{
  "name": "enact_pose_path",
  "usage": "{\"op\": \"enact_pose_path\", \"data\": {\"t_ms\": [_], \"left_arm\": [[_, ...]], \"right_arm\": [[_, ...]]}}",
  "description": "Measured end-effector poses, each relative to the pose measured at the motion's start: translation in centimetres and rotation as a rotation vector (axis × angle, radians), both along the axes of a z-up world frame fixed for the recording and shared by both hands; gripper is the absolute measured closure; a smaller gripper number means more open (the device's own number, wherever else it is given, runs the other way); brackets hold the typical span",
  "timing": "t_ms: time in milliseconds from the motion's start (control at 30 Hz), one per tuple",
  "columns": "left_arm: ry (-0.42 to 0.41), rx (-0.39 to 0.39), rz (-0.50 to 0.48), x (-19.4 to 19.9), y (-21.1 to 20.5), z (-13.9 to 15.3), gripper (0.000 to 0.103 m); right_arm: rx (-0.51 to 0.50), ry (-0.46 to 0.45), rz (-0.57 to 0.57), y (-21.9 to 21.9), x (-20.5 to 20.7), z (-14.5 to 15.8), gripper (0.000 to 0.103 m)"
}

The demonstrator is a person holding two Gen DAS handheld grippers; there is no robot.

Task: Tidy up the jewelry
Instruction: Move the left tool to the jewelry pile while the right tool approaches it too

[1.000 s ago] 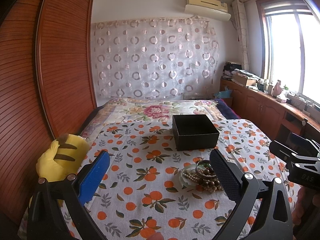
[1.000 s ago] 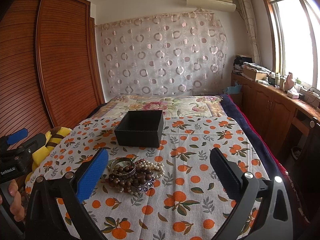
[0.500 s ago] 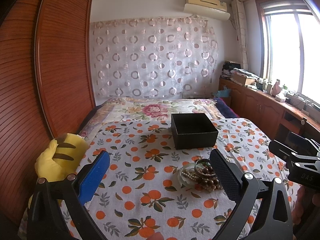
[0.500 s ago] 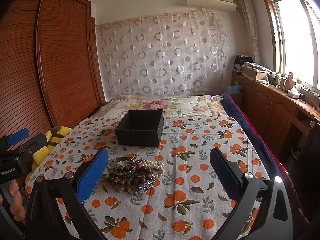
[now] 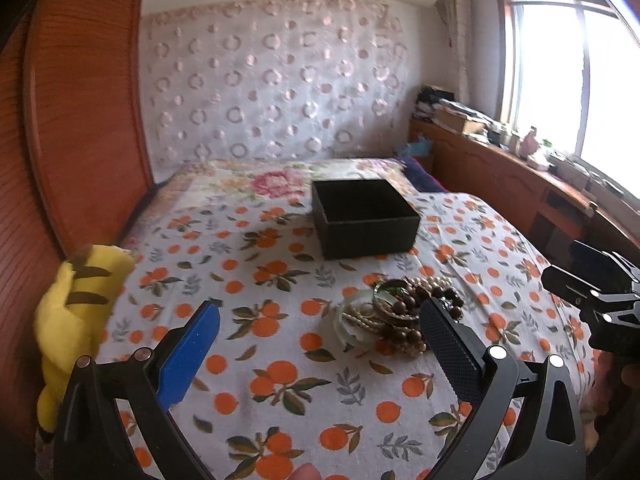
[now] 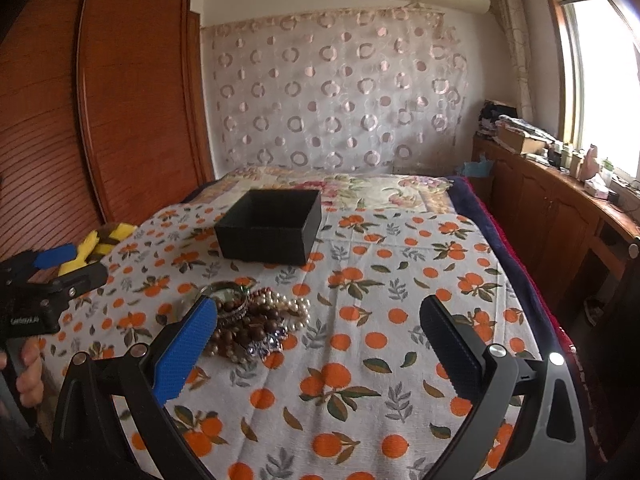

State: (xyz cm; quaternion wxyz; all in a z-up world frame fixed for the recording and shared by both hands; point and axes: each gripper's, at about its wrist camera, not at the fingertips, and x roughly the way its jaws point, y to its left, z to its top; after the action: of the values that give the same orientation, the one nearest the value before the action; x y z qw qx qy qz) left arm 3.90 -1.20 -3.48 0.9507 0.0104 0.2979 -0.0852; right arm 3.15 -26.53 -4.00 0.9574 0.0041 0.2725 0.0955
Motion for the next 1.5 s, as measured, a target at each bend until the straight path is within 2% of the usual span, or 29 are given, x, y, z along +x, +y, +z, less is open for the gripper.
{"op": "enact_pose_path", "data": {"t_ms": [133,200,267,400,467,600,633,733,867,1067,1300,1400,1467,1500], "left_arm": [[0.017,0.005,-0.031,1.6,-0.4,-0.9,0.006],[0.030,0.014,-0.046,2.6,-0.6,-1.2,0.010],[0.062,0.020,-0.074,3.8,-1.0,-1.8,0.024],[0.111,0.033,-0.133,5.8,-2.0,-2.8,0.035],[0.148,0.034,-0.159,6.9,-2.5,-3.6,0.045],[0.190,0.048,-0.199,8.8,-3.5,-4.7,0.049],[0.199,0.053,-0.202,9.4,-3.8,-5.0,0.050],[0.232,0.044,-0.222,10.6,-4.2,-5.5,0.061],[0.292,0.008,-0.273,11.7,-4.7,-5.9,0.066],[0.367,-0.020,-0.302,12.9,-5.0,-6.5,0.068],[0.394,-0.016,-0.319,13.3,-5.4,-6.9,0.070],[0.378,0.016,-0.325,13.0,-5.7,-6.7,0.080],[0.368,0.023,-0.319,13.0,-5.7,-6.6,0.097],[0.367,0.027,-0.312,13.0,-5.7,-6.5,0.098]], "right_arm": [[-0.022,0.033,0.047,0.2,0.8,-1.1,0.011],[-0.032,0.047,0.069,0.4,1.1,-1.6,0.013],[-0.034,0.061,0.085,0.8,1.6,-2.3,0.015],[-0.024,0.093,0.113,1.0,2.4,-3.1,0.016],[-0.014,0.111,0.126,1.0,2.8,-3.3,0.018],[-0.022,0.142,0.172,1.2,3.6,-3.6,0.025],[-0.022,0.152,0.185,1.3,3.8,-3.7,0.029],[-0.034,0.165,0.200,1.6,4.3,-3.9,0.037],[-0.022,0.180,0.245,1.9,4.9,-4.1,0.041],[-0.032,0.210,0.258,2.3,6.1,-4.1,0.045],[-0.040,0.217,0.266,2.0,6.6,-4.0,0.049],[-0.035,0.235,0.281,2.0,7.2,-4.2,0.050],[-0.035,0.245,0.286,2.0,7.6,-4.5,0.050],[-0.031,0.255,0.290,2.0,7.8,-4.7,0.050]]}}
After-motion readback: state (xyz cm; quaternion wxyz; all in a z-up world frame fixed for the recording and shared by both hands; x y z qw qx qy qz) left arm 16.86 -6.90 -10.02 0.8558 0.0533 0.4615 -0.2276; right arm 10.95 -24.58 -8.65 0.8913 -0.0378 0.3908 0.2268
